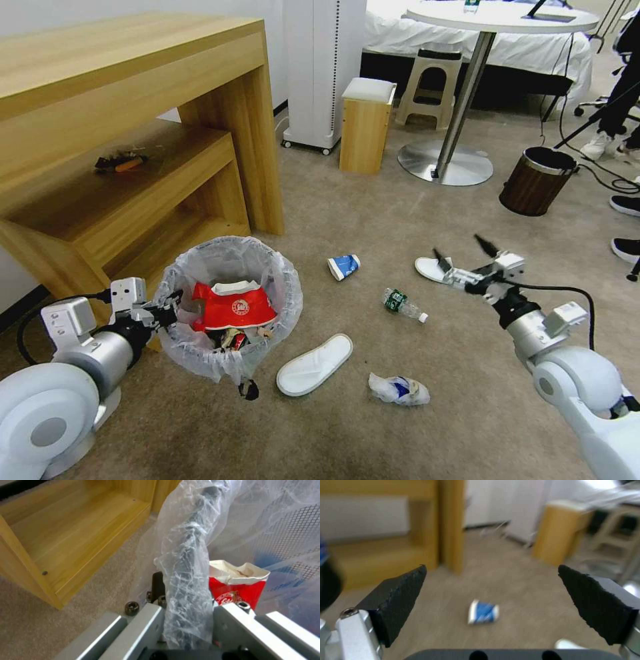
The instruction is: Pick up the trash bin and place the garbage on the floor into it.
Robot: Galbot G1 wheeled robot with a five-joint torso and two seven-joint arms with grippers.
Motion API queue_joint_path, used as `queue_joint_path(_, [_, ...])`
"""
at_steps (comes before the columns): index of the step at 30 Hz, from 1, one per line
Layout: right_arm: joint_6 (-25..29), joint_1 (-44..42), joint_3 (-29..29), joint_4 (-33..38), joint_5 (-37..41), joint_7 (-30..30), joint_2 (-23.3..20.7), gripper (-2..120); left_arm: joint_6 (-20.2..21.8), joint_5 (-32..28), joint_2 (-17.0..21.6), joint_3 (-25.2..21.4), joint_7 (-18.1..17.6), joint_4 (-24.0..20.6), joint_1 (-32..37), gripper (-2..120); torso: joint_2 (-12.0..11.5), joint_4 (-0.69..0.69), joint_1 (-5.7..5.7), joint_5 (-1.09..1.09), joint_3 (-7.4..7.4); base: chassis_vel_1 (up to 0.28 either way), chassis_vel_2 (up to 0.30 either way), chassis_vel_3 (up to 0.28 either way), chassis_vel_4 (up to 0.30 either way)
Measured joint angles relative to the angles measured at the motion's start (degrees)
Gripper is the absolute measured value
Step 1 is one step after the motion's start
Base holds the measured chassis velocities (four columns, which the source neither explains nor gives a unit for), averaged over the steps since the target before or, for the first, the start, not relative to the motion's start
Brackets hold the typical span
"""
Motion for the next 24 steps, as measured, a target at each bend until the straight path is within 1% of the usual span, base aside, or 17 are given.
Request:
queue_joint_path(1, [0.0,0.0,0.0,0.0,0.0,0.0,0.0,100,0.0,0.0,0.0,0.0,0.0,0.0,0.0,0,0.0,0.0,0.0,0.0,0.0,0.0,0.0,0.0,0.0])
queue_joint_path(2, [-0.3,0.2,-0.7,-0.7,-1.3,-2.5,-0.4,100,0.0,0.2,-0.1,0.2,0.1,0.0,0.0,0,0.0,0.0,0.0,0.0,0.0,0.0,0.0,0.0,0.0])
queue_joint_path(3, [-0.6,0.6,-1.5,-1.8,-3.0,-6.3,-0.8,100,0.0,0.3,-0.1,0.4,0.1,0.1,-0.1,0,0.0,0.0,0.0,0.01,0.0,0.0,0.0,0.0,0.0])
queue_joint_path(4, [-0.6,0.6,-1.5,-1.8,-3.0,-6.3,-0.8,100,0.0,0.3,-0.1,0.4,0.1,0.1,-0.1,0,0.0,0.0,0.0,0.01,0.0,0.0,0.0,0.0,0.0])
queue_joint_path(7, [-1.8,1.3,-3.4,-3.8,-6.3,-13.8,-0.9,100,0.0,0.4,0.0,0.5,0.2,0.2,-0.2,0,0.0,0.0,0.0,0.02,0.01,0.0,0.0,0.0,0.0])
queue_joint_path(8, [-1.8,1.3,-3.4,-3.8,-6.3,-13.8,-0.9,100,0.0,0.4,0.0,0.5,0.2,0.2,-0.2,0,0.0,0.0,0.0,0.02,0.01,0.0,0.0,0.0,0.0])
queue_joint_path(10, [-1.9,1.6,-4.0,-5.0,-7.9,-18.5,-1.0,100,0.0,0.4,0.1,0.5,0.3,0.3,-0.3,0,0.0,0.0,0.0,0.01,0.0,0.0,0.0,0.0,0.0])
queue_joint_path(11, [-2.0,1.9,-4.5,-6.3,-10.4,-23.5,-1.1,100,0.0,0.4,0.3,0.5,0.3,0.4,-0.3,0,0.0,0.0,0.0,0.02,0.0,0.0,0.0,0.0,0.0])
queue_joint_path(13, [-2.0,1.9,-4.5,-6.5,-10.8,-24.3,-1.2,100,0.0,0.4,0.3,0.5,0.3,0.4,-0.4,0,0.0,0.0,0.0,0.02,0.0,0.0,0.0,0.0,0.0])
queue_joint_path(15, [-2.2,2.5,-4.6,-7.9,-14.6,-30.6,-1.2,100,0.0,0.4,0.2,0.6,0.3,0.5,-0.5,0,0.0,0.0,0.0,0.01,0.0,0.0,0.0,0.0,0.0])
queue_joint_path(16, [-2.2,2.5,-4.6,-7.9,-14.6,-30.6,-1.2,100,0.0,0.4,0.2,0.6,0.3,0.5,-0.5,0,0.0,0.0,0.0,0.01,0.0,0.0,0.0,0.0,0.0])
queue_joint_path(17, [-2.3,2.7,-4.6,-8.1,-15.5,-31.9,-1.3,100,0.0,0.4,0.2,0.6,0.3,0.5,-0.5,0,0.0,0.0,0.0,0.01,0.0,0.0,0.0,0.0,0.0])
queue_joint_path(18, [-2.4,3.0,-4.6,-8.9,-18.2,-34.8,-1.3,100,0.0,0.4,0.1,0.7,0.3,0.5,-0.5,0,0.0,0.0,0.0,0.01,0.0,0.0,0.0,0.0,0.0])
queue_joint_path(19, [-2.3,3.1,-4.6,-9.6,-20.1,-36.2,-1.2,100,0.0,0.4,0.1,0.7,0.4,0.5,-0.5,0,0.0,0.0,0.0,0.01,0.0,0.0,0.0,0.0,0.0])
queue_joint_path(20, [-2.3,3.1,-4.6,-9.6,-20.1,-36.2,-1.2,100,0.0,0.4,0.1,0.7,0.4,0.5,-0.5,0,0.0,0.0,0.0,0.01,0.0,0.0,0.0,0.0,0.0])
queue_joint_path(23, [-1.9,3.2,-4.8,-11.5,-23.7,-39.3,-0.8,100,0.0,0.5,0.1,0.8,0.4,0.5,-0.5,0,0.0,0.0,0.0,0.01,0.0,0.0,0.0,0.0,0.0])
queue_joint_path(24, [-1.9,3.2,-4.8,-11.5,-23.7,-39.3,-0.8,100,0.0,0.5,0.1,0.8,0.4,0.5,-0.5,0,0.0,0.0,0.0,0.01,0.0,0.0,0.0,0.0,0.0])
